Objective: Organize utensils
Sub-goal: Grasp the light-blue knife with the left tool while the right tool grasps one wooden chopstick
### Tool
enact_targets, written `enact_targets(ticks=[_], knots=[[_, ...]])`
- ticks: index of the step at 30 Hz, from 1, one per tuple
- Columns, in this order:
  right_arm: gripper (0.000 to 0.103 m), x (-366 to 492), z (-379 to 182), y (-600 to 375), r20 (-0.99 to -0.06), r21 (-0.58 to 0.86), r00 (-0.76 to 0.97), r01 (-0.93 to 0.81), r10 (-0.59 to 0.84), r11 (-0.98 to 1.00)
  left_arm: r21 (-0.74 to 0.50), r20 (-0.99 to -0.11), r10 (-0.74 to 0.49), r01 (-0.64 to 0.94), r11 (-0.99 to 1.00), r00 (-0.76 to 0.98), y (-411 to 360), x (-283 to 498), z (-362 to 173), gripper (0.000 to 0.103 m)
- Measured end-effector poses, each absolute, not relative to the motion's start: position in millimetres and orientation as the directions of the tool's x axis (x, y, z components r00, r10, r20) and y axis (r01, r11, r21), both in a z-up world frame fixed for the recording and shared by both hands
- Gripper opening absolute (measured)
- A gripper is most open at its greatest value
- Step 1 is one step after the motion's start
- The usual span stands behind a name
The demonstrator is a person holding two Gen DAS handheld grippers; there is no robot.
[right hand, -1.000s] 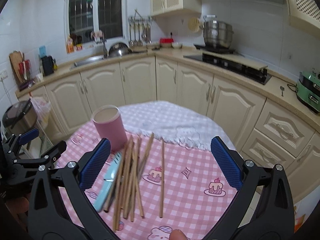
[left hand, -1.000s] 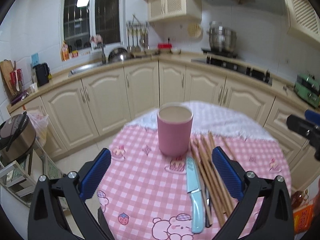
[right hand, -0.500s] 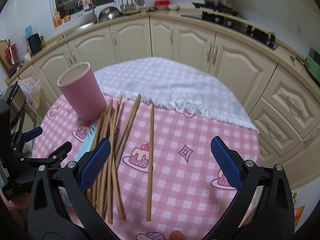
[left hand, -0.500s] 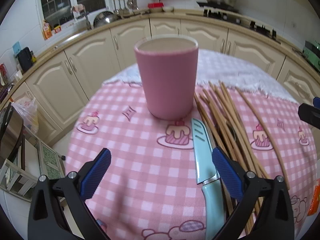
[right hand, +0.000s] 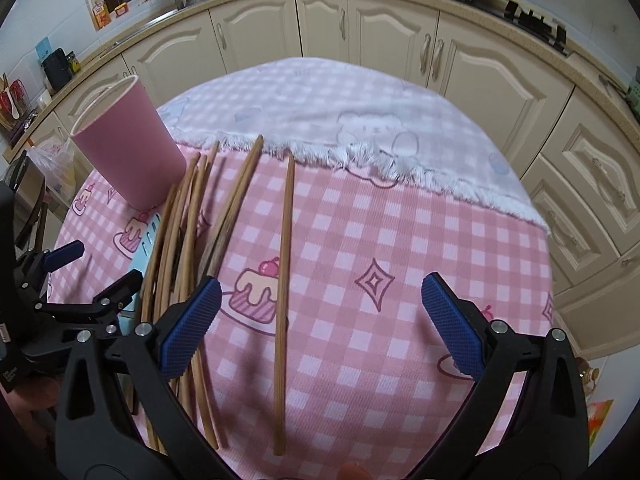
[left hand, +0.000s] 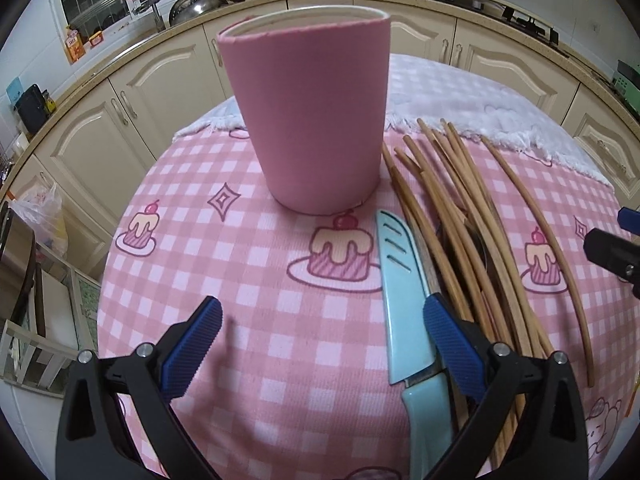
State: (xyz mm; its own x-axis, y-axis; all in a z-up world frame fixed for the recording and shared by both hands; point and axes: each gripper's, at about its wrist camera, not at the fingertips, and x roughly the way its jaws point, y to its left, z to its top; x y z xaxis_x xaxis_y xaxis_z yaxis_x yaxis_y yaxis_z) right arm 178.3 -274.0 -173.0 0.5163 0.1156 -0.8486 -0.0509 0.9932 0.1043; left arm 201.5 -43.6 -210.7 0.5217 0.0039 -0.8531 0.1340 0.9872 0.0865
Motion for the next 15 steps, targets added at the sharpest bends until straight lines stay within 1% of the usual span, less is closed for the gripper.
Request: enact_targets(ticks=[3,6,11,15], knots=[[0.098,184,-176,-275,-0.856,0.114,0.502,-0.047,0.123,0.992,0.064,-0.859,-0.019,0.144,0.988,0.511,-44,199,-207,0.099],[0.098,188,-179,-273,-0.863,0.115,0.489,-0.054,0.127,0.992,0.077,-0.861,-0.010,0.148,0.986,0.509,-47,200,-208,0.099],[0.098,194,-183,-269,-0.874,0.113,0.467,-0.065,0.130,0.991,0.051,-0.871,-0.024,0.138,0.989,0.491,-45,208,-211,0.099],[0.098,196,-186,-265,-0.885,0.096,0.449,-0.079,0.121,0.992,0.089,-0.872,-0.005,0.168,0.982,0.489,-54,210,-218,0.099]])
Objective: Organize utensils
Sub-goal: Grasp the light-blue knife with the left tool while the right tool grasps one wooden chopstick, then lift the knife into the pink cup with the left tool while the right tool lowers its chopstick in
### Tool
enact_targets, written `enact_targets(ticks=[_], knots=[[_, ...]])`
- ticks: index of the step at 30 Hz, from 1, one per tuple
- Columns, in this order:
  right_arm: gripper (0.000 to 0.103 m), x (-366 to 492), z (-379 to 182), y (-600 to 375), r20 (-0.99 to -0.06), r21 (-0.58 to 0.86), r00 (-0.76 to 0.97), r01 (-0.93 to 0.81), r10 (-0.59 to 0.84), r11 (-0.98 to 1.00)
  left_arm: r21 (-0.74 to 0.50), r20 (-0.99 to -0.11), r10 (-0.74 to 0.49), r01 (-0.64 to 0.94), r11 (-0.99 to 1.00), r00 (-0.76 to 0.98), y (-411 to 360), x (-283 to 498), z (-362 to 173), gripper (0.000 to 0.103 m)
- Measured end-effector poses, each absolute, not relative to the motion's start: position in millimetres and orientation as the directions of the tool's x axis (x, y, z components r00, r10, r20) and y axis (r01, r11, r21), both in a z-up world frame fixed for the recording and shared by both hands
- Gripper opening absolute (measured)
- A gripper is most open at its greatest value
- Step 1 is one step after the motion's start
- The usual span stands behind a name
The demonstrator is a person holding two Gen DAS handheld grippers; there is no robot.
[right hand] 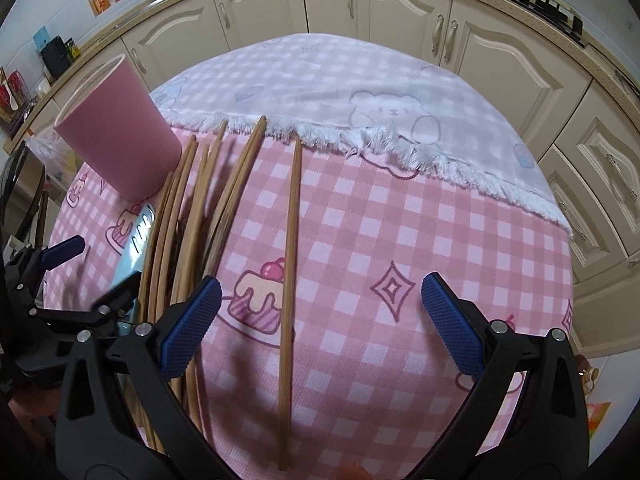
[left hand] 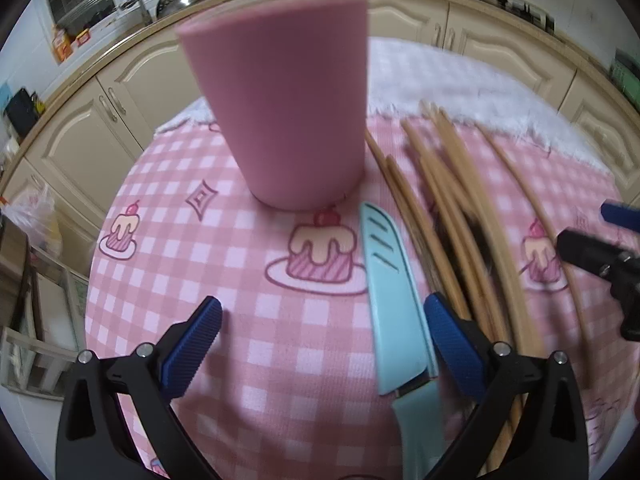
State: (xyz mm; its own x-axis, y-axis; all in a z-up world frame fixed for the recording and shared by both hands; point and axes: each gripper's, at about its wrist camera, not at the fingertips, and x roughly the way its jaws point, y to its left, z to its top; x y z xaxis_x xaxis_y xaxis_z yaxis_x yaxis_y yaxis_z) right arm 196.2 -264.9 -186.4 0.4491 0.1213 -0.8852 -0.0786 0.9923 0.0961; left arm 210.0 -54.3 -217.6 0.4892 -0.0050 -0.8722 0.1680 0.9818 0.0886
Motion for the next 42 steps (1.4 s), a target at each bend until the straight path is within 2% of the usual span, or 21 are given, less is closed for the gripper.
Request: enact_targets(ticks=[6,10,12,14,15,16,17,18,19,20,25,31,36,42], knots=[[0.098,205,-191,-264,-0.904,0.066,0.417,-0.076,0.092,0.995,0.057,-0.880,-0.036,0.181,0.982,0.473,-51,221,-216,0.097],[0.098,217,-195,-257,-0.918,0.039,0.390,-0.097,0.074,0.995,0.022,-0.886,-0.082,0.218,0.976,0.457,-54,226,-213,0.078],[0.091,223,-198,-254,-0.925,0.034,0.374,-0.099,0.069,0.994,0.014,-0.887,-0.102,0.247,0.969,0.451,-58,226,-211,0.070],[0.074,229,-203,-250,-0.934,0.024,0.353,-0.107,0.061,0.994,0.009,-0.888,-0.119,0.276,0.961,0.444,-61,226,-208,0.059],[0.073,230,-202,-247,-0.932,0.012,0.358,-0.120,0.054,0.993,0.008,-0.888,-0.125,0.285,0.958,0.443,-64,226,-207,0.051],[0.067,232,-201,-245,-0.932,0.011,0.359,-0.136,0.060,0.991,0.006,-0.888,-0.134,0.303,0.953,0.441,-65,225,-206,0.039],[0.054,232,-200,-243,-0.931,0.023,0.358,-0.150,0.076,0.988,0.004,-0.888,-0.140,0.312,0.950,0.439,-69,226,-206,0.031],[0.042,234,-197,-244,-0.927,0.030,0.365,-0.153,0.085,0.988,-0.004,-0.888,-0.149,0.317,0.948,0.435,-69,225,-205,0.030],[0.016,236,-196,-245,-0.927,0.046,0.363,-0.149,0.098,0.988,-0.017,-0.888,-0.162,0.320,0.947,0.431,-66,226,-205,0.028],[0.007,238,-196,-246,-0.925,0.074,0.358,-0.153,0.125,0.985,-0.028,-0.886,-0.173,0.324,0.946,0.429,-62,224,-204,0.027],[0.006,240,-190,-259,-0.899,0.172,0.381,-0.148,0.217,0.974,-0.057,-0.871,-0.207,0.326,0.943,0.446,-45,214,-200,0.024],[0.006,231,-163,-278,-0.807,0.301,0.492,-0.131,0.326,0.944,-0.110,-0.809,-0.294,0.361,0.926,0.509,-38,194,-179,0.023],[0.006,226,-139,-287,-0.719,0.377,0.578,-0.142,0.385,0.915,-0.135,-0.699,-0.365,0.387,0.912,0.615,-29,181,-143,0.022],[0.006,222,-114,-279,-0.640,0.392,0.645,-0.193,0.417,0.900,-0.153,-0.567,-0.419,0.409,0.900,0.710,-25,180,-106,0.022]])
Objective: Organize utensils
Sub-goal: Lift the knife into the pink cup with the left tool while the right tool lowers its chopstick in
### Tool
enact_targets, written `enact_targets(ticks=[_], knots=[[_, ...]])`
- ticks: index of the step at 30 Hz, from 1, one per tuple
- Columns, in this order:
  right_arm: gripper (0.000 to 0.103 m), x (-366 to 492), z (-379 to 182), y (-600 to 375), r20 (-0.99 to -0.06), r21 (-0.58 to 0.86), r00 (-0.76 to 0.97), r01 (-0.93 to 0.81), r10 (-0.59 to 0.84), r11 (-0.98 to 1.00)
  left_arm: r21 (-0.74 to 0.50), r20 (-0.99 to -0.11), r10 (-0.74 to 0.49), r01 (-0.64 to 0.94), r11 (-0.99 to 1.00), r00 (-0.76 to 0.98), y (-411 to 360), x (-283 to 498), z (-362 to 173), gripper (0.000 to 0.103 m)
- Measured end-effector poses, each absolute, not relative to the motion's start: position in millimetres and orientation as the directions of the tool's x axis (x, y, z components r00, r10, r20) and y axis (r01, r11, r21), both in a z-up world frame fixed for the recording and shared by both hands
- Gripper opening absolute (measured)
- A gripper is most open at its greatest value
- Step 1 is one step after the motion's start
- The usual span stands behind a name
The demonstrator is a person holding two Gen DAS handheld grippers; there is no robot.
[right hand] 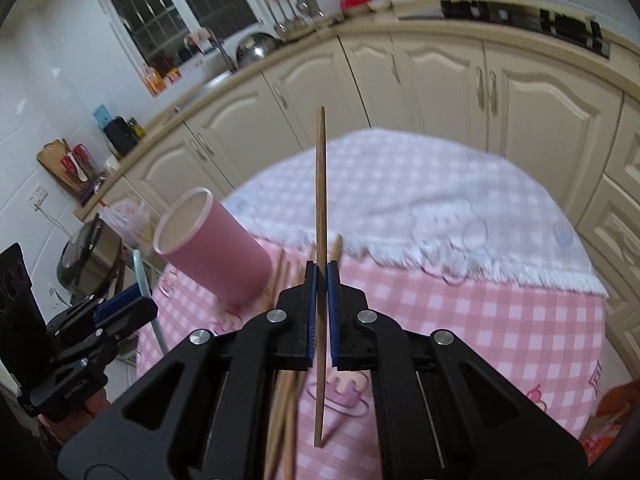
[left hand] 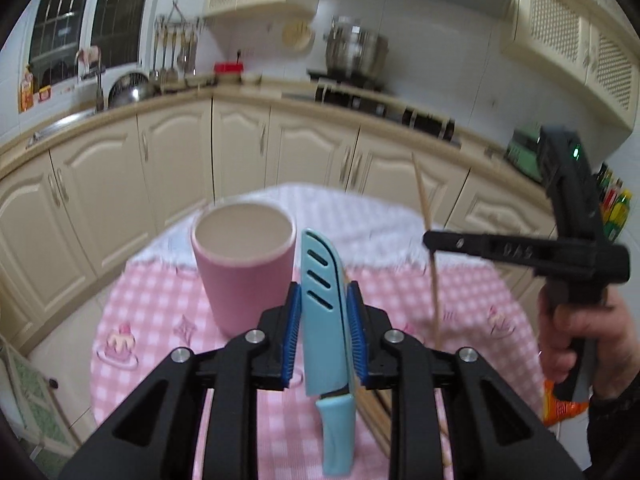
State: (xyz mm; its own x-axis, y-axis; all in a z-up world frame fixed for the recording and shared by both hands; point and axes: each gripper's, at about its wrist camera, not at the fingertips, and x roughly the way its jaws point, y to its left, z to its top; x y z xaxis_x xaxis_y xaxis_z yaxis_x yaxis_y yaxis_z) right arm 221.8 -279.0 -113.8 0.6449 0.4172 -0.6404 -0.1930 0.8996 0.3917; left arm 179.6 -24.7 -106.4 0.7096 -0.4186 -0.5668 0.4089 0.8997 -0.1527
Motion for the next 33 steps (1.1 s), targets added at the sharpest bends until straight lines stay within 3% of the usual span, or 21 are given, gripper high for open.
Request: enact_targets(ticks=[14,22,26,33], knots=[[0.006,236,-21,-247,-0.426,0.348,0.766,-0.352,0.482,0.869,-0.167,-0.342,-0.490,0.462,0.871,0.802,-10,177,-13,0.022],[0.006,260,16,-218,-0.317,0.330,0.790,-0.427,0.525,0.842,-0.108,-0.254,-0.419,0.405,0.908,0.872,12,185,33,0.022],[0.006,275,15,-204,-0.306,0.321,0.790,-0.440,0.531,0.839,-0.116,-0.256,-0.398,0.381,0.917,0.881,17,201,38,0.022],[0.006,291,-14,-185,-0.361,0.310,0.767,-0.438,0.531,0.844,-0.142,-0.345,-0.386,0.359,0.922,0.856,15,231,4,0.022]])
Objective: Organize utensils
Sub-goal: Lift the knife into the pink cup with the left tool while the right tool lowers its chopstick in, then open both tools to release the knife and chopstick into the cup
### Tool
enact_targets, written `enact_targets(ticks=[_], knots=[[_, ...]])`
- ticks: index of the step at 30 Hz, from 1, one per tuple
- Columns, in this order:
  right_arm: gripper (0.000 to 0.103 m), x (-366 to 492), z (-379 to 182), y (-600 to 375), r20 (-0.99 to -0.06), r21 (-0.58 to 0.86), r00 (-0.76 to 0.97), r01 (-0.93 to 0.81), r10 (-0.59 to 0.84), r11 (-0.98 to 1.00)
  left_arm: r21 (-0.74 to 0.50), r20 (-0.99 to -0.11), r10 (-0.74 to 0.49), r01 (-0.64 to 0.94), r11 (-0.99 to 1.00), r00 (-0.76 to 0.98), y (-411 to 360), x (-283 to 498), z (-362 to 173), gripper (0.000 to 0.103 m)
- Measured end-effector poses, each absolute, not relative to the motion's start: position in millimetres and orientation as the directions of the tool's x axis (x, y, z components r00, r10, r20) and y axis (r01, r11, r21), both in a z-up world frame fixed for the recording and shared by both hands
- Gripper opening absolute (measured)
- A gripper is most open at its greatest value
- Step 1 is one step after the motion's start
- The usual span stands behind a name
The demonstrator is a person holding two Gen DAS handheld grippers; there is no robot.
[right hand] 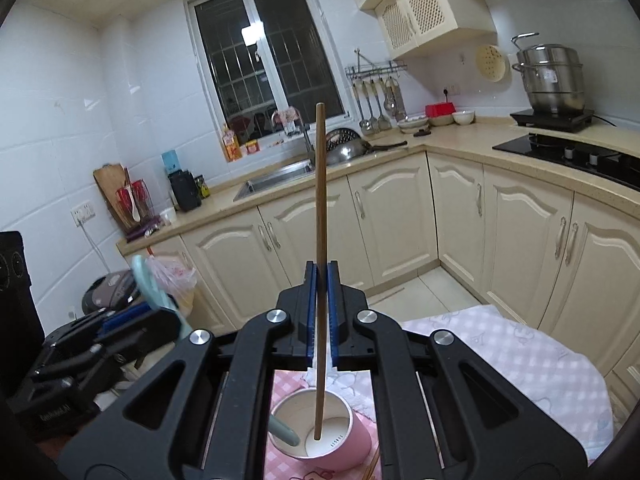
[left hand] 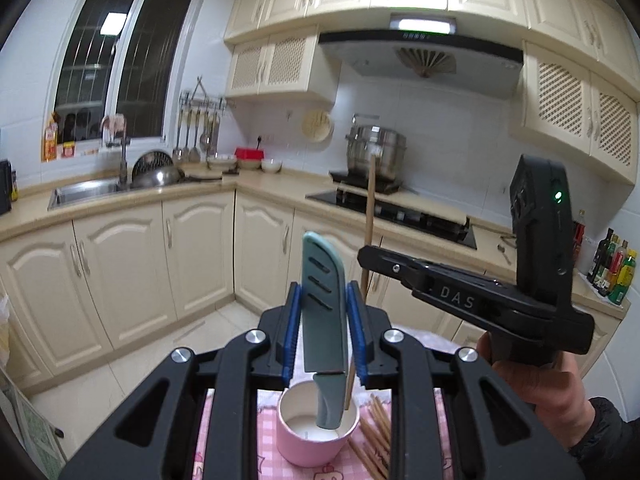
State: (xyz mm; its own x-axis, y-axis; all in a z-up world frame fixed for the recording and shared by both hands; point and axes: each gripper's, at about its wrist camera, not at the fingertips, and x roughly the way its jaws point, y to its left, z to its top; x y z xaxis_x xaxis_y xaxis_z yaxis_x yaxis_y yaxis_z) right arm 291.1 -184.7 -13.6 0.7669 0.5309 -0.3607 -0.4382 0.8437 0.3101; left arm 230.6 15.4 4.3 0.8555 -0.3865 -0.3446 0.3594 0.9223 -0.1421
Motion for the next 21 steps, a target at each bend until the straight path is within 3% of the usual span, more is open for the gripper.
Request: enact_targets(ticks=[4,6,7,8,9,10,12,14,21], knots=[[0.007,297,-34,-182,-0.423,0.324,0.730,-0.430,0.536,0.843,-0.153,-0.399,-0.388,0.357,0.922,0.831,15,241,-19,0.022],[0.012,297,-39,-188,-0.444,0.345,0.719,-0.414,0.535,0.843,-0.160,-0.409,-0.393,0.360,0.919,0.823,15,241,-25,0.027],[0.034,295,-41,-194,-0.444,0.356,0.723,-0.399,0.529,0.845,-0.161,-0.408,-0.392,0.358,0.920,0.825,16,240,-26,0.042],[0.077,293,-41,-199,-0.438,0.361,0.735,-0.384,0.518,0.850,-0.155,-0.399,-0.383,0.350,0.924,0.833,16,238,-25,0.067],[0.085,289,-40,-206,-0.423,0.364,0.756,-0.364,0.500,0.858,-0.146,-0.384,-0.366,0.336,0.931,0.848,17,234,-24,0.077],[0.086,287,-39,-213,-0.418,0.370,0.764,-0.351,0.492,0.860,-0.137,-0.364,-0.352,0.324,0.936,0.863,18,230,-22,0.088],[0.086,285,-38,-225,-0.421,0.392,0.771,-0.321,0.478,0.862,-0.125,-0.351,-0.341,0.318,0.940,0.872,19,225,-19,0.090],[0.096,284,-37,-237,-0.425,0.409,0.779,-0.290,0.461,0.866,-0.111,-0.358,-0.315,0.295,0.949,0.879,19,225,-17,0.094],[0.097,272,-38,-263,-0.466,0.410,0.788,-0.212,0.403,0.887,-0.093,-0.382,-0.265,0.248,0.964,0.885,17,217,-17,0.096]])
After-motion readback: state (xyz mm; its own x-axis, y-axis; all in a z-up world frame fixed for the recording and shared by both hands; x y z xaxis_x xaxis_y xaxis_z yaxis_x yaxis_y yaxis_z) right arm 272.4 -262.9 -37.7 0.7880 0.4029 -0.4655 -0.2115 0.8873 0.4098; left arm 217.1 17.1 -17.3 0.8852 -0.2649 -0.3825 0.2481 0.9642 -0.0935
